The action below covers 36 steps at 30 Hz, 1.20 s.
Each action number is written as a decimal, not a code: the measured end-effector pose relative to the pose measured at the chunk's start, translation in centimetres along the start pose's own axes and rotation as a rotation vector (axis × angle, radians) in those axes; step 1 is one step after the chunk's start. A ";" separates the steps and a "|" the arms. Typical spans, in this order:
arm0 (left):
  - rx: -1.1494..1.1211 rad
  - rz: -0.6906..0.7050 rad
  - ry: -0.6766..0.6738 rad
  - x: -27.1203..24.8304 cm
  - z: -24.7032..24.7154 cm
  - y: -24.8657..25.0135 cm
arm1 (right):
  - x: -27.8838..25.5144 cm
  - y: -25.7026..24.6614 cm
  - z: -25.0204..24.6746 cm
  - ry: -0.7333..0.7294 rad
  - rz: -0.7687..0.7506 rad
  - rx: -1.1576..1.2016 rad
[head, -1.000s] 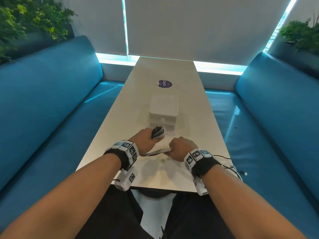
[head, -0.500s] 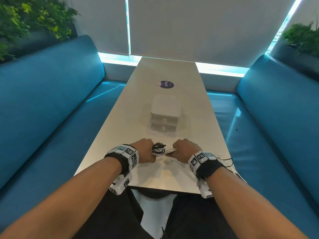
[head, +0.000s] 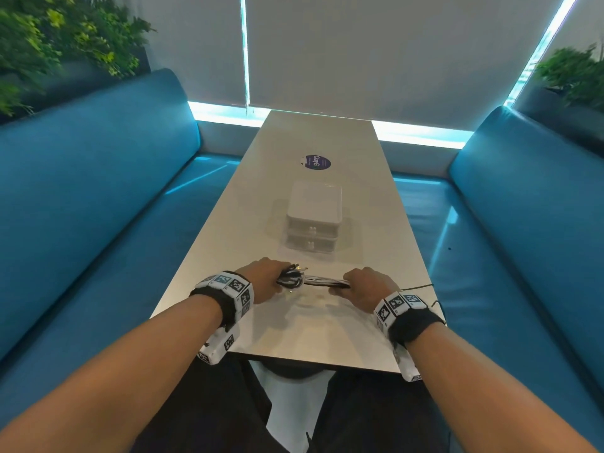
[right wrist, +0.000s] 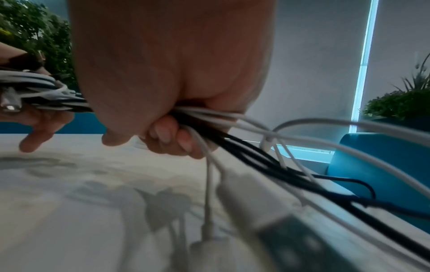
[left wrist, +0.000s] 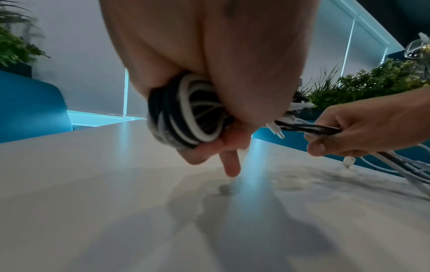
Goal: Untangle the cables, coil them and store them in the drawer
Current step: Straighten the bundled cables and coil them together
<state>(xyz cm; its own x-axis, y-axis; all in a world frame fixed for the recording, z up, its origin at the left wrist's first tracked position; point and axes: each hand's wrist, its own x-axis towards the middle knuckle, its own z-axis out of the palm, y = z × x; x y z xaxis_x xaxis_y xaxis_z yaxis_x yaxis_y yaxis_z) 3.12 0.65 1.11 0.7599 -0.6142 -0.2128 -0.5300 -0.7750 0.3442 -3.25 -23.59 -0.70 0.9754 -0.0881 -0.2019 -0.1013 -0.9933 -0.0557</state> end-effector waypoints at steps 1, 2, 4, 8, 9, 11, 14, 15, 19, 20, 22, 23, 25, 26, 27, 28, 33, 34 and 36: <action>-0.009 0.000 -0.011 -0.1 0.1 0.0 | -0.1 0.0 0.1 -0.001 -0.005 -0.012; -0.015 0.003 -0.018 0.0 0.3 0.0 | -0.2 0.0 0.2 -0.001 -0.010 -0.017; -0.009 -0.019 -0.005 -0.1 0.4 -0.1 | -0.3 -0.1 0.5 0.008 -0.018 0.003; 0.142 -0.107 0.061 -0.2 0.1 -0.1 | -0.4 -0.5 1.3 0.017 -0.057 0.054; 0.176 -0.121 0.065 -0.2 0.0 -0.1 | -0.4 -0.6 1.4 0.020 -0.065 0.057; 0.216 -0.123 0.070 -0.1 -0.1 0.1 | -0.2 -0.6 1.5 0.007 -0.070 0.079; 0.247 -0.117 0.087 0.1 -0.4 0.2 | 0.1 -0.6 1.3 -0.038 -0.071 0.122; 0.255 -0.116 0.103 0.2 -0.4 0.3 | 0.2 -0.6 1.2 -0.045 -0.077 0.132; 0.127 -0.163 0.174 0.6 -0.4 0.4 | 0.5 -0.5 0.9 0.042 -0.083 0.249; 0.091 -0.175 0.180 0.8 -0.2 0.4 | 0.4 -0.6 0.9 0.083 -0.084 0.297; 0.037 -0.195 0.183 1.0 0.0 0.3 | 0.0 -0.9 0.8 0.142 -0.088 0.368; 0.014 -0.199 0.182 1.0 0.0 0.3 | -0.3 -1.1 0.7 0.148 -0.093 0.387; -0.019 -0.203 0.183 1.0 0.3 0.1 | -0.5 -1.4 0.5 0.130 -0.109 0.397; -0.031 -0.204 0.182 1.0 0.3 0.1 | -0.4 -1.6 0.3 0.116 -0.120 0.387; -0.040 -0.205 0.179 1.0 0.4 0.0 | -0.3 -1.6 0.2 0.102 -0.133 0.369; -0.052 -0.208 0.176 1.1 0.6 -0.1 | -0.1 -1.7 0.1 0.085 -0.145 0.347; -0.180 -0.246 0.210 1.6 1.0 -0.4 | 0.8 -3.0 0.2 0.025 -0.132 0.310; -0.239 -0.264 0.232 1.7 1.1 -0.4 | 0.8 -3.2 0.1 0.024 -0.136 0.320; -0.413 -0.309 0.288 2.0 1.1 -0.3 | 0.8 -3.7 0.0 0.033 -0.150 0.327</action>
<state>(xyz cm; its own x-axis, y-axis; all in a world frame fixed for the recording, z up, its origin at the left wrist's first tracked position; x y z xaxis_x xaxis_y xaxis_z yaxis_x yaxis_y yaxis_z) 4.35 -0.50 -0.41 0.9579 -0.2592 -0.1232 -0.1211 -0.7543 0.6453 -2.13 -19.96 -0.62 0.9894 0.0494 -0.1364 -0.0083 -0.9193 -0.3934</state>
